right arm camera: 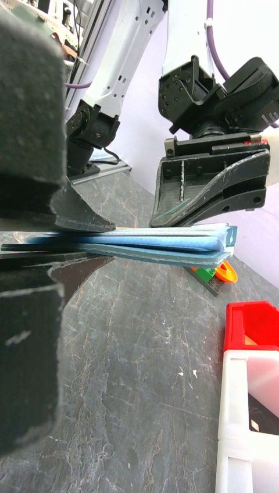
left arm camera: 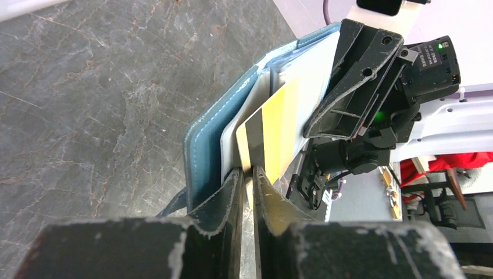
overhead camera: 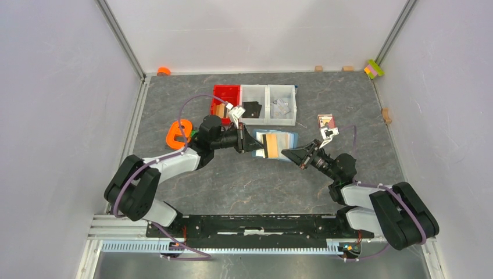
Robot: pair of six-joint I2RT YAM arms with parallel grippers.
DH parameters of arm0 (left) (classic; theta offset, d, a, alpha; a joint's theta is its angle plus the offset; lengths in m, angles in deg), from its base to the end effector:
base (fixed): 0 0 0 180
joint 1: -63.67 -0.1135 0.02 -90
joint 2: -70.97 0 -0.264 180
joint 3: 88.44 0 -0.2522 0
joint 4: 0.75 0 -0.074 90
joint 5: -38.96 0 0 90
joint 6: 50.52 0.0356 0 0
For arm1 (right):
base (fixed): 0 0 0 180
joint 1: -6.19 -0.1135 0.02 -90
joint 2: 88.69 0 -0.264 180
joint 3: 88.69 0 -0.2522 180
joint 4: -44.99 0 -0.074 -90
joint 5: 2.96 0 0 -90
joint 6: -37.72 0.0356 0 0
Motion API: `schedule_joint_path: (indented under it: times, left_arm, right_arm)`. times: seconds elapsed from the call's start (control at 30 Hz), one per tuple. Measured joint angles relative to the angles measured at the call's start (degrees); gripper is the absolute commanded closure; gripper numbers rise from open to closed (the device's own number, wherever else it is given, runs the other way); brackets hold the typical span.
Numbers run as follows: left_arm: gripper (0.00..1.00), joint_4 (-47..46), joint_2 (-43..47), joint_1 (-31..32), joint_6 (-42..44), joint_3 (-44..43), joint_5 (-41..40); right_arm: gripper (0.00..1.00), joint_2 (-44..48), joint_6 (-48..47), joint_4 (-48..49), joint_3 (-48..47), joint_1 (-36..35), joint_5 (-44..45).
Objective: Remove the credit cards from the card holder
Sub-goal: Remove the credit card from the card holder.
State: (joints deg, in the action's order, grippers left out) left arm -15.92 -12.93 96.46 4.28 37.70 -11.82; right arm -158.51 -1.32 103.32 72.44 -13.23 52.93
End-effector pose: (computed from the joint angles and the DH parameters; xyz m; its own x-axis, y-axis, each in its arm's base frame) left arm 0.2471 -0.1860 0.2237 -0.7143 -0.0711 -0.6962 0.6383 0.3419 -0.6897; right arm 0.1730 0.0821 0.1787 -0.5449 0.4898 -0.6806 -0.5978 0.3422 0.7249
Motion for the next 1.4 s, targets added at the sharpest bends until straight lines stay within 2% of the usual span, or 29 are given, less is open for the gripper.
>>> schedule_joint_path:
  times: [0.23,0.33,0.37,0.43,0.5,0.7,0.87,1.1,1.27,1.4]
  left_arm:
    - [0.65,-2.6,-1.6,0.0,-2.1,0.0,2.1]
    - [0.64,-3.6,-2.1,0.0,-2.8,0.0,3.0]
    - [0.65,-4.0,-2.3,0.0,-3.0,0.0,3.2]
    - [0.75,-4.8,-2.8,0.1,-3.3,0.0,3.6]
    - [0.97,-5.3,-3.4,0.1,-3.9,0.0,4.1]
    - [0.98,-5.8,-3.3,0.1,-4.8,0.0,4.6]
    - [0.98,-3.5,-1.8,-0.6,-4.6,0.0,1.4]
    - [0.98,0.3,-1.6,-1.6,-4.1,0.0,-1.9]
    - [0.98,6.5,0.4,-1.7,-1.6,0.0,-6.8]
    - [0.98,11.6,3.4,-1.7,0.7,0.0,-12.6]
  right_arm:
    - [0.89,-2.8,2.2,3.5,0.0,0.0,-0.8]
    - [0.89,-3.3,2.8,4.2,0.0,0.0,-1.0]
    - [0.89,-3.3,2.9,4.3,0.0,0.0,-1.0]
    - [0.90,-3.5,3.1,4.4,0.0,0.0,-1.1]
    - [0.90,-3.8,3.3,4.7,0.0,0.0,-1.2]
    - [0.92,-4.7,2.8,4.0,0.0,0.3,-1.0]
    - [0.94,0.1,-2.4,-8.8,-0.8,0.5,3.5]
    - [0.96,5.3,-8.6,-29.2,-2.7,2.3,15.5]
    - [0.96,6.1,-11.0,-36.9,-3.0,2.6,20.5]
    - [0.97,5.4,-12.0,-38.5,-3.6,2.6,20.6]
